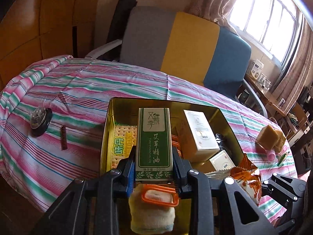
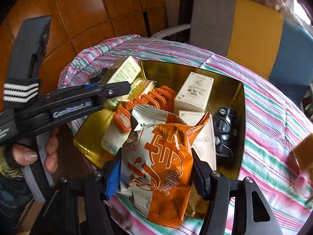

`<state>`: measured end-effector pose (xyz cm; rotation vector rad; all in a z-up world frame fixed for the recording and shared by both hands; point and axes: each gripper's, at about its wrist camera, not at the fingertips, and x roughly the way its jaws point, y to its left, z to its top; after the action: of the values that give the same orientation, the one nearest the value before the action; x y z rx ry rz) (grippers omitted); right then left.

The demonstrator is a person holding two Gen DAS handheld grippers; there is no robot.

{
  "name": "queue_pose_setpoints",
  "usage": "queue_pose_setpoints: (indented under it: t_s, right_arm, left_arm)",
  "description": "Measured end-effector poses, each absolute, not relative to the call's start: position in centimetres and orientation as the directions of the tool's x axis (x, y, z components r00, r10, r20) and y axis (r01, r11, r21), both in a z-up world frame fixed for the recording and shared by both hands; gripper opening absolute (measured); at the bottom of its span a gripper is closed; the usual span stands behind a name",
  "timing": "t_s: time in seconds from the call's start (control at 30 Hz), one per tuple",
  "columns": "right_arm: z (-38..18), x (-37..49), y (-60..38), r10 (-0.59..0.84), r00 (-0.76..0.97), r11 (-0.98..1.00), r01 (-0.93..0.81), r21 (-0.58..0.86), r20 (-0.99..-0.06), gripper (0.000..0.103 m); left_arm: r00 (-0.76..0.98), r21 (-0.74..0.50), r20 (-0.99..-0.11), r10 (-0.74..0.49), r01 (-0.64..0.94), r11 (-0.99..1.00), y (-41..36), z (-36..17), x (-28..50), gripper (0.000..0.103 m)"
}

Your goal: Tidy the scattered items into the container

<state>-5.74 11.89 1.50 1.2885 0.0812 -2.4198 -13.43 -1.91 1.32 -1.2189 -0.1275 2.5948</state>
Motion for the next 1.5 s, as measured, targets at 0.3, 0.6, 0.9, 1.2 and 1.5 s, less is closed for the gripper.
queue_pose_setpoints:
  t_s: [0.3,0.6,0.9,1.2,1.5]
  right_arm:
    - [0.4,-6.9,11.3,-0.326,-0.477,-0.925,0.338,0.172,-0.817,0.065]
    - [1.4,-4.4,16.1,-0.308,-0.534,-0.949,0.229,0.216,-0.788,0.068]
    - [-1.3,1.2,27.5,-0.159,-0.549,-0.97,-0.066,0.232,-0.821,0.072]
    - [-4.3,8.3,40.2,-0.01,-0.539,-0.881,-0.394,0.262,-0.842,0.075]
    - [-5.4,12.5,47.9,0.053,-0.563,-0.782,-0.538,0.316,-0.825,0.077]
  left_arm:
    - [-0.581,-0.19,-0.774,0.25,-0.164,-0.968,-2.8,0.1,-14.8,0.038]
    - [-0.613,-0.194,-0.727,0.309,-0.249,-0.949,-0.5,2.8,-10.8,0.055]
    - [-0.521,-0.214,-0.716,0.464,-0.469,-0.857,8.2,4.2,-6.7,0.059]
    - [-0.371,-0.171,-0.777,0.508,-0.652,-0.738,19.9,3.3,-4.1,0.059]
    - [-0.299,-0.169,-0.818,0.491,-0.692,-0.702,27.7,1.4,-5.6,0.059]
